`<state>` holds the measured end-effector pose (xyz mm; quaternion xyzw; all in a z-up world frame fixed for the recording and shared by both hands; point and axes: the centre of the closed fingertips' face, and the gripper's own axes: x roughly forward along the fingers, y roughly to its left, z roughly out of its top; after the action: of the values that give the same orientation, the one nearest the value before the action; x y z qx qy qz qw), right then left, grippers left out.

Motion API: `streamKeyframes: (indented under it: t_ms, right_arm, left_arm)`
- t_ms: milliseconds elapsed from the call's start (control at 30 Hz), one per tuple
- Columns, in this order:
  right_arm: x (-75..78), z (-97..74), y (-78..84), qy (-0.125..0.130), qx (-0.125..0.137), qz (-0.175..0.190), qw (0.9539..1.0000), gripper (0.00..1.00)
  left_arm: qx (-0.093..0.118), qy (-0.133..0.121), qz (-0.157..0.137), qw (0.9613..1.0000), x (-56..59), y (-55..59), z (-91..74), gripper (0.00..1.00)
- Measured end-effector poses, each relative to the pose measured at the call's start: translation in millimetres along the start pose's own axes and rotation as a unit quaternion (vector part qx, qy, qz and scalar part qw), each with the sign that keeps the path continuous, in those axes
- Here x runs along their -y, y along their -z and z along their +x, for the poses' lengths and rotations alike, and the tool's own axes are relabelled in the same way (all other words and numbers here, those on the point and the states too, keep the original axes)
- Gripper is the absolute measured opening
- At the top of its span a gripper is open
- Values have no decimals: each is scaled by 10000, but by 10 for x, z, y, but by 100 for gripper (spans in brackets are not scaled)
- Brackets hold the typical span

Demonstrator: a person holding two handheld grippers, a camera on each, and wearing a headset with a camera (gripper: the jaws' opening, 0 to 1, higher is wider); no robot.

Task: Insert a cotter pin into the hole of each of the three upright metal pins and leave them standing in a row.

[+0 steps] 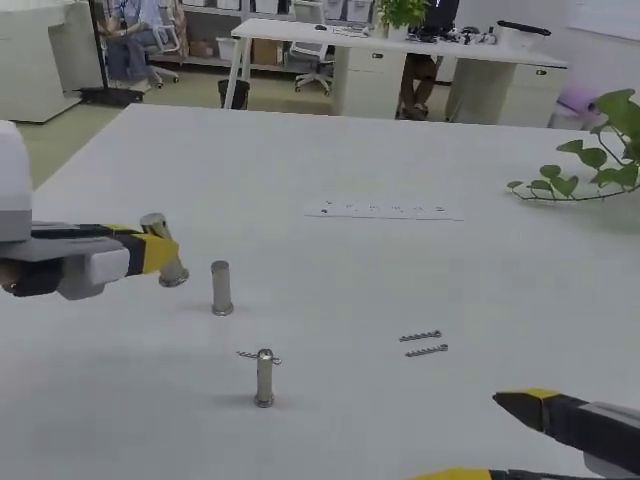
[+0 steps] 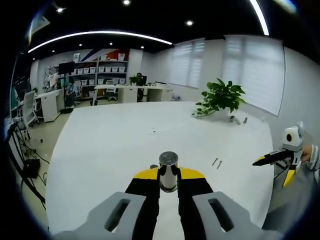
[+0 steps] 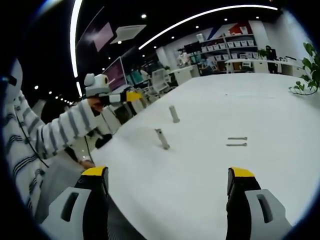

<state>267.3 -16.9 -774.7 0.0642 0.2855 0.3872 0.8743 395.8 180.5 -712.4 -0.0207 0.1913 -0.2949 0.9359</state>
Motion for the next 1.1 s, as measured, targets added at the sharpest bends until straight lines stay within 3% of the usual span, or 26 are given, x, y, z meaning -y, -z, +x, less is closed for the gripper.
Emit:
streamKeyframes:
  t_ms: [200, 300, 500, 633, 700, 833, 1100]
  right_arm:
    - [-3, -21, -11, -2, 41, -25, 10000, 100]
    - [4, -30, -4, 4, 53, -23, 10000, 100]
    - [8, -52, 0, 7, 107, 27, 9999, 100]
    - [9, -67, 2, 1, 115, 0, 9999, 100]
    - [20, -74, 4, 6, 120, -6, 9999, 100]
    - [36, -89, 9, 24, 143, 47, 9999, 100]
    - [53, -111, 37, 47, 154, 83, 9998, 100]
  left_arm:
    - [-35, 157, 171, 9997, 274, -46, -31, 10]
    - [-67, 208, 84, 9997, 320, -51, -35, 10]
    - [-52, 296, 320, 9990, 608, -65, -32, 10]
    - [-67, 647, 549, 9964, 827, 35, 26, 10]
    - [-126, 697, 462, 9964, 899, 83, 57, 11]
    - [-217, 782, 578, 9950, 1052, 184, 114, 10]
    - [-317, 890, 630, 9935, 1195, 382, 202, 10]
